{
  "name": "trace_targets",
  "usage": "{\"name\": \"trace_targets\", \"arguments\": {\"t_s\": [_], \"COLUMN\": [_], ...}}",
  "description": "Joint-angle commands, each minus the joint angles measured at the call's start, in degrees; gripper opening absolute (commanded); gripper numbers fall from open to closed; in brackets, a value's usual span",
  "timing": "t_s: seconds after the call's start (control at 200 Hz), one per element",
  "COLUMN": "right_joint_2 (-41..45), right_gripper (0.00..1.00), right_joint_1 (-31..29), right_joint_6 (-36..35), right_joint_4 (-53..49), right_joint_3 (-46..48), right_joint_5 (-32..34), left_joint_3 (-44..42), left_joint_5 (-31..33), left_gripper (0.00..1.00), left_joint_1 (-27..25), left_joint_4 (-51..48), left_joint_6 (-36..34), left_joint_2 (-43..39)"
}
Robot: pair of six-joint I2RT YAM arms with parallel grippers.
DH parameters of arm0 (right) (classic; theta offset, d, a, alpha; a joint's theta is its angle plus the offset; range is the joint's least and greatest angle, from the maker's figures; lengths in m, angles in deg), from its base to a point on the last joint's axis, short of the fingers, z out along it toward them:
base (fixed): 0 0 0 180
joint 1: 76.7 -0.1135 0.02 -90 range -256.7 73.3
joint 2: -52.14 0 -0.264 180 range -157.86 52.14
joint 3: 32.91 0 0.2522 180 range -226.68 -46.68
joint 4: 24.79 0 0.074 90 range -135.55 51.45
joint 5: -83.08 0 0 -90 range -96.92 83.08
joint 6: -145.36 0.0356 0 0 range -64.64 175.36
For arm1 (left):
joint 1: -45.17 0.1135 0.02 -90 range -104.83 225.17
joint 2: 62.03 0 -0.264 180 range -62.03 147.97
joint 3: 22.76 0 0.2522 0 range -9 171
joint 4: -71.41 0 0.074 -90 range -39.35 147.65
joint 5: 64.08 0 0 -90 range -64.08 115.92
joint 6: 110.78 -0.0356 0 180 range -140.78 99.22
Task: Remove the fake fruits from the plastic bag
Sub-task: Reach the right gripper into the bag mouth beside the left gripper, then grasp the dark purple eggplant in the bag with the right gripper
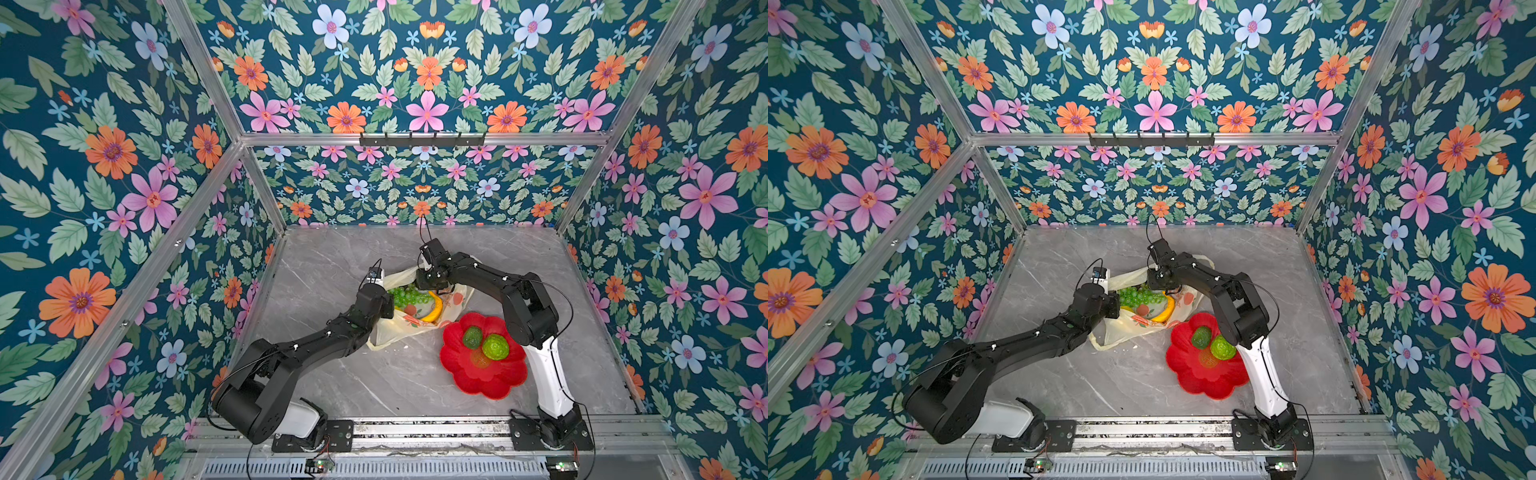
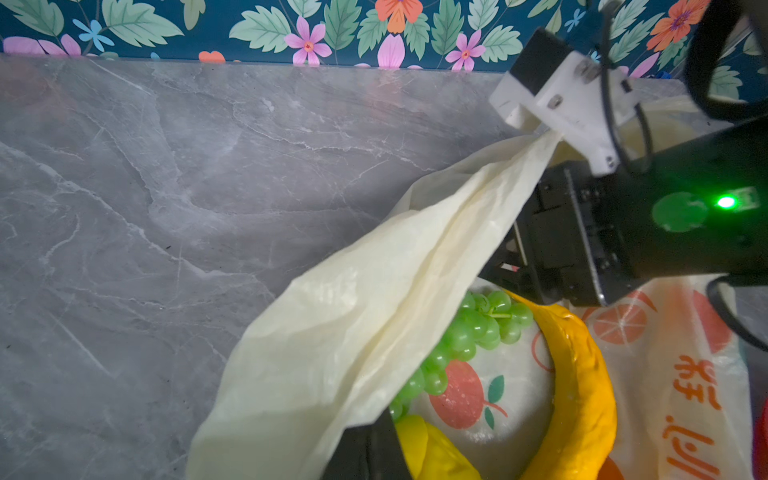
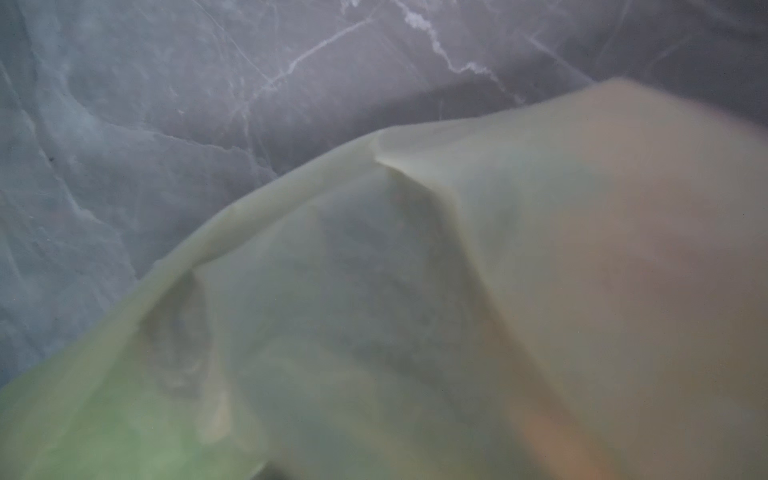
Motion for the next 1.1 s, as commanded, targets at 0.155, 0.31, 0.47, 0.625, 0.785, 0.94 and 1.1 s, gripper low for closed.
{"name": "trace_targets", "arguments": {"t_s": [0.155, 0.31, 0.47, 0.625, 0.785, 0.94, 1.1], "right_joint_2": [-0.13, 2.80, 6.44, 10.52, 16.30, 21.06, 26.40], "right_gripper": [0.40, 0.37, 0.36, 0.35, 0.35, 0.34, 0.33], "right_joint_1": [0.00, -0.10, -0.57, -1.83, -3.72, -5.49, -6.92], "right_joint_6": [-0.37, -0.63, -1.38, -2.64, -3.25, -3.50, -3.57], "right_joint_4": [-1.03, -2.36, -3.76, -6.27, -8.77, -12.60, -17.82], "right_joint_3": [-1.59, -0.45, 2.78, 7.85, 12.97, 16.19, 20.40], "right_joint_5": [1.07, -0.01, -2.91, -4.35, -4.11, -4.16, -4.25], "left_joint_3": [0.33, 0.42, 0.49, 0.56, 0.53, 0.70, 0.69], "left_joint_5": [0.33, 0.38, 0.57, 0.71, 0.34, 0.45, 0.64], "left_gripper": [0.00, 0.00, 0.00, 0.00, 0.00, 0.00, 0.00], "left_joint_1": [0.00, 0.00, 0.00, 0.00, 0.00, 0.00, 0.00], "left_joint_4": [0.55, 0.47, 0.29, 0.11, 0.20, 0.22, 0.20], "left_joint_6": [-0.03, -0.07, -0.06, -0.01, 0.04, 0.08, -0.03], "left_joint_2": [0.14, 0.22, 0.27, 0.13, 0.30, 0.96, 0.88]}}
